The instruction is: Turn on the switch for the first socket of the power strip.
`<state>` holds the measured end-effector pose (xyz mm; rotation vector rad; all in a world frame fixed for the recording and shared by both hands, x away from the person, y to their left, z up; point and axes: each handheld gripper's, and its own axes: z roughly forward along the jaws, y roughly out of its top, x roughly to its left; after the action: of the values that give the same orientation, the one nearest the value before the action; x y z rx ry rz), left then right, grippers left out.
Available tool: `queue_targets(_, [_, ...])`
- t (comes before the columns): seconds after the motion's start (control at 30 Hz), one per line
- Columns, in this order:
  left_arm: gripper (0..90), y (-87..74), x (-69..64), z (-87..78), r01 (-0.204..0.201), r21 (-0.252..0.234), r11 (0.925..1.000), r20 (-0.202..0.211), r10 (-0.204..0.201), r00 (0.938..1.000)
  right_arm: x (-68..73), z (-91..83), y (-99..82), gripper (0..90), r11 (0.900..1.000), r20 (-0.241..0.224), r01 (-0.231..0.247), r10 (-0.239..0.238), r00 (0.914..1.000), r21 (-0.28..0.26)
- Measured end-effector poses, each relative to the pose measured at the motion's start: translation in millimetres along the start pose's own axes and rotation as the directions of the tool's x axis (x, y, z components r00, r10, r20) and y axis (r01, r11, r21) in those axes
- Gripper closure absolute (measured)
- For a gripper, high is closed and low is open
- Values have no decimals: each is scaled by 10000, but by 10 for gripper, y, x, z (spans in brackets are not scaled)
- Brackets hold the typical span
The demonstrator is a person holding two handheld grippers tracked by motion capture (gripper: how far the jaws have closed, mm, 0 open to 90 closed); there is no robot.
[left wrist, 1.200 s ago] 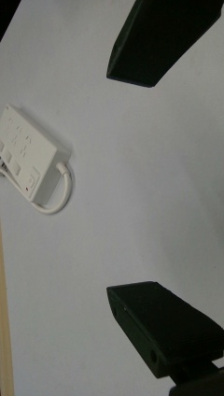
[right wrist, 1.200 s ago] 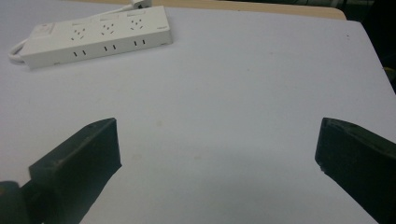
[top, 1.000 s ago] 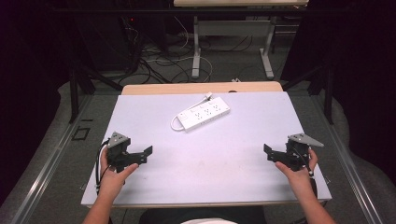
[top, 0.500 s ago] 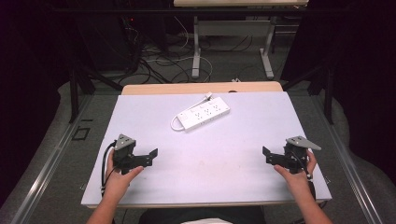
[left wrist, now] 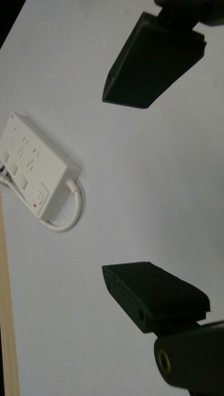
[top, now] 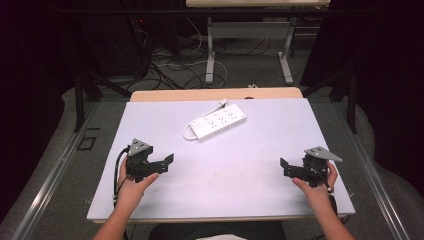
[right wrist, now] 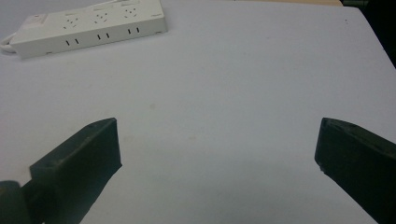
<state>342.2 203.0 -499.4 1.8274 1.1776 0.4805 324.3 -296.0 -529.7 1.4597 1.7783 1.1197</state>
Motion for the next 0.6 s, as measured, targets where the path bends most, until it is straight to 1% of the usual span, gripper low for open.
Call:
queue_targets(0.03, [156, 50, -12, 3, -39, -26, 10000, 44, 39, 10000, 1, 1, -1, 0, 10000, 17, -6, 6, 10000, 1])
queue_targets(0.1, [158, 76, -19, 1, -103, -1, 9999, 92, 103, 9999, 2, -5, 0, 0, 9999, 13, 16, -16, 10000, 109])
queue_targets(0.13, [159, 130, -41, -3, -64, 4, 10000, 206, 64, 9998, 4, -3, -1, 0, 9999, 13, 25, -25, 10000, 133])
queue_targets(0.17, [160, 130, -41, -3, -64, 4, 10000, 206, 64, 9998, 0, 0, -1, 0, 9998, 11, 116, -116, 9999, 133])
queue_targets(0.2, [160, 162, -45, -5, -194, 1, 9998, 213, 194, 9996, 0, 0, -1, 0, 9998, 11, 116, -116, 9999, 133])
queue_targets(0.23, [163, 219, -62, -10, -231, 34, 9997, 287, 230, 9993, 9, 7, -8, 1, 9998, 21, 95, -95, 10000, 193])
queue_targets(0.27, [165, 219, -62, -10, -231, 34, 9997, 287, 230, 9993, 12, 17, -14, 1, 9999, -8, 105, -105, 9999, 114])
queue_targets(0.3, [168, 276, -74, -13, -209, 38, 9998, 356, 208, 9991, 13, 20, -16, 1, 9998, -13, 133, -133, 9999, 132])
queue_targets(0.33, [171, 276, -74, -13, -209, 38, 9998, 356, 208, 9991, 13, 20, -16, 1, 9998, -13, 133, -133, 9999, 132])
queue_targets(0.37, [177, 331, -80, -18, -116, 58, 9999, 475, 113, 9988, 16, 25, -19, 1, 9999, 35, 132, -132, 9999, 107])
queue_targets(0.4, [184, 331, -80, -18, -116, 58, 9999, 475, 113, 9988, 16, 25, -19, 1, 9999, 28, 124, -125, 9999, 108])
queue_targets(0.43, [192, 358, -82, -16, -147, 21, 9999, 475, 146, 9988, 14, 22, -18, 1, 9998, -12, 108, -108, 9999, 149])
queue_targets(0.5, [199, 412, -90, -18, -197, 110, 9997, 512, 191, 9985, 17, 23, -20, 2, 9999, 1, 8, -8, 10000, 158])
queue_targets(0.53, [202, 463, -103, -14, -218, 100, 9997, 516, 213, 9984, 15, 18, -18, 2, 9997, 28, 14, -14, 10000, 238])
queue_targets(0.6, [205, 492, -106, -13, -250, 120, 9996, 557, 243, 9982, 14, 27, -23, 3, 9999, 10, -19, 19, 10000, 153])
